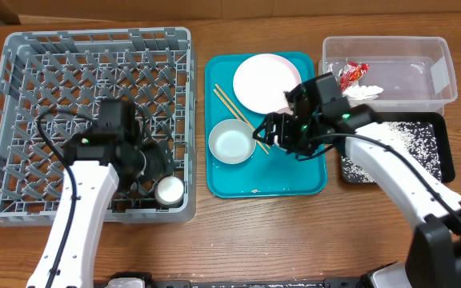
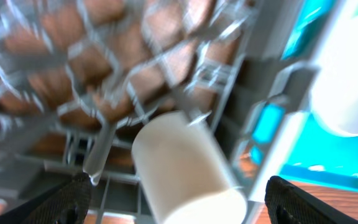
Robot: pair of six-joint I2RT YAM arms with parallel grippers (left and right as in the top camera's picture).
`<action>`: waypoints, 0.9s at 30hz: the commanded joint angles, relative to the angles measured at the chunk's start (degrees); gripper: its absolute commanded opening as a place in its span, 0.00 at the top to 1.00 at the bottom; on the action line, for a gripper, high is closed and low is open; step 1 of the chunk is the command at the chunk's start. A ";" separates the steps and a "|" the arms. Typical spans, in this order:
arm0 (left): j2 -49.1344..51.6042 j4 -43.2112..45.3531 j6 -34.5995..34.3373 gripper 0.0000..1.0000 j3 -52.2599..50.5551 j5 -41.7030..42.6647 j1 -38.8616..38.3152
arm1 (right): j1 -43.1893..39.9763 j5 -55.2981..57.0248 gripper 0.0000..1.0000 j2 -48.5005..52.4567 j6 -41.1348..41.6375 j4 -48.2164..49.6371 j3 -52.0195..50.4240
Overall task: Sort waste into correct bins and load items into the dishwasher
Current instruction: 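Place the white cup upside down in the dish rack with the left gripper, then reach the left gripper to the grey metal bowl and grasp its rim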
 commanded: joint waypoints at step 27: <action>23.71 34.23 32.22 0.05 10.34 -3.80 -23.52 | -9.86 13.99 0.06 -15.96 -4.90 -19.56 9.25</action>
